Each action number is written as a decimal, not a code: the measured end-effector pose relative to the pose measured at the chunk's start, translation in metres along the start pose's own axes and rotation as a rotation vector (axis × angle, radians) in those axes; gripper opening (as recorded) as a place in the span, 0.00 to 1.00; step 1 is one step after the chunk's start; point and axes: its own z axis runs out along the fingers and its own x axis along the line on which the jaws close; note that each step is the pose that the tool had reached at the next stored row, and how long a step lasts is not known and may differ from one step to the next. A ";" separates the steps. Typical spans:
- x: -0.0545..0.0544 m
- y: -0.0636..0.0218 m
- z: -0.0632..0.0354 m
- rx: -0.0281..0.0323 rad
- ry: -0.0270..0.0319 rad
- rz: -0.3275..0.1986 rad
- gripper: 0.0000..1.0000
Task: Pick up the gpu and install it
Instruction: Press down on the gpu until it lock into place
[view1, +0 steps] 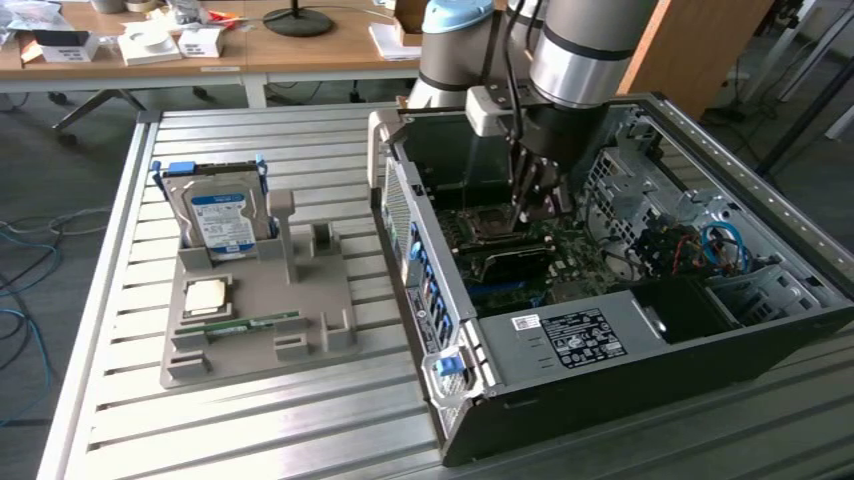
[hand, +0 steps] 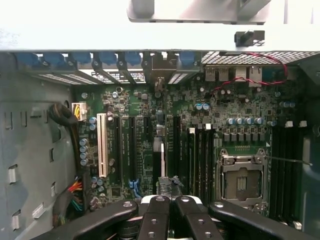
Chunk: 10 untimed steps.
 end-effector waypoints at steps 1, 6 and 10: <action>0.000 0.0000 0.0017 0.0000 0.0000 0.000 0.11; 0.000 0.0001 0.0087 0.0000 -0.0001 0.000 0.11; 0.000 0.0002 0.0092 -0.0001 0.0002 0.000 0.11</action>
